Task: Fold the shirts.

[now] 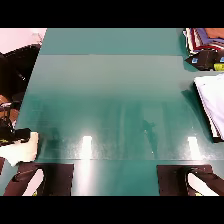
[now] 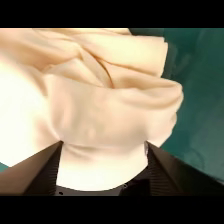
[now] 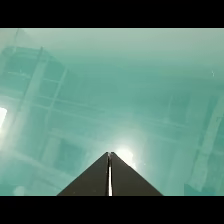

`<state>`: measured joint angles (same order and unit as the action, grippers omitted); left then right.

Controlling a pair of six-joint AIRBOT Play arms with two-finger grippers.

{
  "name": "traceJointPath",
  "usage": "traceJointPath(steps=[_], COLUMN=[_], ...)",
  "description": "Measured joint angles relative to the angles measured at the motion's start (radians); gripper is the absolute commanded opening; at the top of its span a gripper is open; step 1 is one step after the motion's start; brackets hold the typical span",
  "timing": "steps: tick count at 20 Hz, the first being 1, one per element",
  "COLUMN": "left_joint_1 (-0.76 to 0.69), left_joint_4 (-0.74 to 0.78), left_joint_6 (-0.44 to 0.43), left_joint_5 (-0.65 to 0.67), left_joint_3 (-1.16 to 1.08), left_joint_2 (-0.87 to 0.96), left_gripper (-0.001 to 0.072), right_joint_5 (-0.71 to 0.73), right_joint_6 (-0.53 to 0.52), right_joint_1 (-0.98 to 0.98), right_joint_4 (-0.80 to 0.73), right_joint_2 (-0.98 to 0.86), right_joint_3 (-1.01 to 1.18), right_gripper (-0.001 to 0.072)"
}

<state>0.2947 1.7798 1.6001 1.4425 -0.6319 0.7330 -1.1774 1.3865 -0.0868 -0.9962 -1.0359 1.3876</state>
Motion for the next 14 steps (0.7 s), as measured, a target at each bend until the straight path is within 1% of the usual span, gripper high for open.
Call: traceJointPath(steps=[1,2,6,8,11,14], left_joint_1=[0.004,0.006,0.011,0.012,-0.017,-0.101], left_joint_4=[0.011,0.015,0.021,0.019,-0.015,-0.103], left_joint_6=[0.008,0.015,0.028,0.031,0.034,0.035], left_joint_5=[-0.005,-0.009,-0.017,-0.013,0.011,0.023], left_joint_3=[0.014,0.025,0.035,-0.008,-0.188,-0.452], left_joint_2=[-0.001,-0.002,-0.002,-0.002,-0.005,-0.006], left_gripper=[0.004,0.0025,0.0024,0.0023,0.0022,0.0022], right_joint_5=[0.0,0.0,0.001,0.013,0.061,0.09], right_joint_6=[0.0,0.0,0.0,0.0,0.0,0.0], right_joint_1=[0.0,0.0,0.0,0.0,0.0,0.0], right_joint_4=[0.0,0.0,0.0,0.007,0.055,0.077], right_joint_2=[-0.001,-0.001,-0.001,0.001,0.014,0.02], right_joint_3=[0.0,0.0,0.0,0.0,0.026,0.106], right_gripper=[0.0016,0.0016,0.0016,0.0016,0.0016,0.0016])
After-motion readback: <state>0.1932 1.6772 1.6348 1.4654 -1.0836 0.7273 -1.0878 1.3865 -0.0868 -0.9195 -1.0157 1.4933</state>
